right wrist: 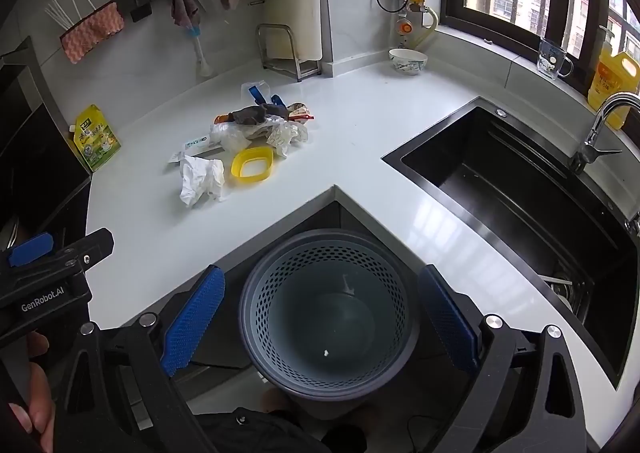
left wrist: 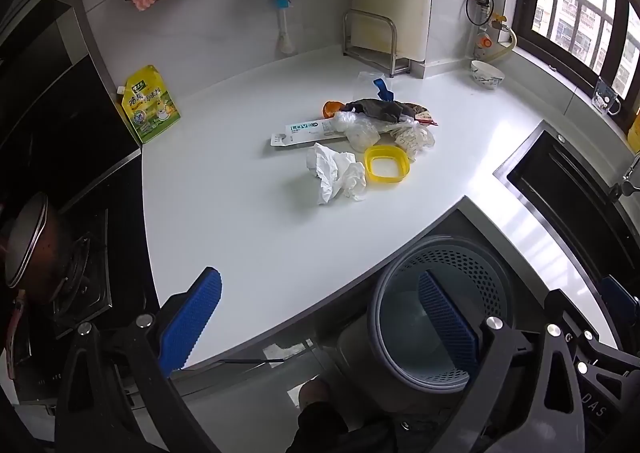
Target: Collect trash
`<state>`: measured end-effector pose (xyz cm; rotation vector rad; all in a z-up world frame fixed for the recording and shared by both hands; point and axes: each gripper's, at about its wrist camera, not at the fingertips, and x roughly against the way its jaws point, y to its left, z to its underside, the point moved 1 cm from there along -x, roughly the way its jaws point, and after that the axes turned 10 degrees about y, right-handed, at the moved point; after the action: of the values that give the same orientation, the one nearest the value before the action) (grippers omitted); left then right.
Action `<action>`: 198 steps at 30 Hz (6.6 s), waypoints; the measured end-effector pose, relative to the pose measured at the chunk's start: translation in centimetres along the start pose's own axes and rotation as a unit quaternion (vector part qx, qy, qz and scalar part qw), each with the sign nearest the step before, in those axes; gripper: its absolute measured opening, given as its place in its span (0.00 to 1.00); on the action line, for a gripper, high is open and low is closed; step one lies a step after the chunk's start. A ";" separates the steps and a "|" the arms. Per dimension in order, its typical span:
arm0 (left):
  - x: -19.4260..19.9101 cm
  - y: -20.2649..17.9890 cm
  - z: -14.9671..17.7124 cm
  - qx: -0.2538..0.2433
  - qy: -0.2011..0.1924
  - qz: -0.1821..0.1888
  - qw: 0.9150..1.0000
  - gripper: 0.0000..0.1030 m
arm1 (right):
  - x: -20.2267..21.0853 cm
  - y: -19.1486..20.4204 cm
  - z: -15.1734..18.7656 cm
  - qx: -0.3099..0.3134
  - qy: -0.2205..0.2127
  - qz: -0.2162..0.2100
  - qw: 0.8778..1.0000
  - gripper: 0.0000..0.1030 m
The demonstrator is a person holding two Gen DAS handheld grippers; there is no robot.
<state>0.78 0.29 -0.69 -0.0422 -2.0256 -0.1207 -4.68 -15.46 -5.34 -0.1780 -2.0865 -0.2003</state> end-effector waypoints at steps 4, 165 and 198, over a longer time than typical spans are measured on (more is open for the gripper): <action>0.0 0.1 -0.1 0.001 0.000 0.000 1.000 0.94 | 0.0 -0.2 -0.2 0.001 0.000 -0.002 1.000 0.90; -18.7 7.6 -12.5 -0.013 -0.003 0.067 0.998 0.94 | -26.7 10.2 -16.8 0.042 0.054 -0.007 0.998 0.67; -23.7 0.7 -12.9 -0.029 0.047 0.074 0.996 0.32 | -20.5 -0.3 -10.2 -0.059 0.046 0.004 0.997 0.66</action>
<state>22.86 0.18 -16.20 -0.2192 -1.9179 -0.0847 14.07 -18.86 -18.10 -0.2437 -1.9842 -0.3214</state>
